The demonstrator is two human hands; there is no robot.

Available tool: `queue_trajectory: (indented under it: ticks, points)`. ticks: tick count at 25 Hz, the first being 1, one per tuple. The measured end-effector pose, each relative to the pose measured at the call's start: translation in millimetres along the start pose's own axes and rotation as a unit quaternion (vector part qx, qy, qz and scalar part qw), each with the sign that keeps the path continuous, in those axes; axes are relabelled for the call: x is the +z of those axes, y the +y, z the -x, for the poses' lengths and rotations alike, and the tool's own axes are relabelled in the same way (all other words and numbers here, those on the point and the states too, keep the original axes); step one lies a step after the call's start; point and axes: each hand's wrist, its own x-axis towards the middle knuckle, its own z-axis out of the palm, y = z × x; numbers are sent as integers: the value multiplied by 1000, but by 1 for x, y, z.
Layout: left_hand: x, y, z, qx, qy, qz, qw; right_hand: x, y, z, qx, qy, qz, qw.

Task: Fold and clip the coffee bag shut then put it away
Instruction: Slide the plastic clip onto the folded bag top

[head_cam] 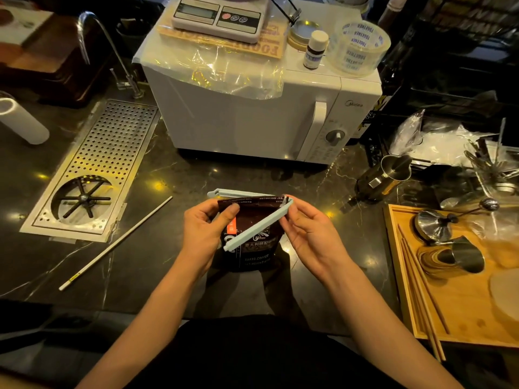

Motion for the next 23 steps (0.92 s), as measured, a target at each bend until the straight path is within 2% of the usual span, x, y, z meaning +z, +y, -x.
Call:
queue_trajectory:
  ticks: [7,11,14,17,23]
  points:
    - [1,-5,2,-10,6,16,1000,-1,11,2,-26,18,158,987]
    - [2,-6,2,-15,9,24,1000,1,15,1,-109,21,269,957]
    - [1,-8,3,-13,13,17,1000,-2,7,-3,-156,-21,333,930]
    - [2,-6,4,-16,14,33,999,-2,3,-5,-157,-70,351,921]
    - [7,-8,9,-8,63,33,997,-1,16,-6,-181,-57,353,916]
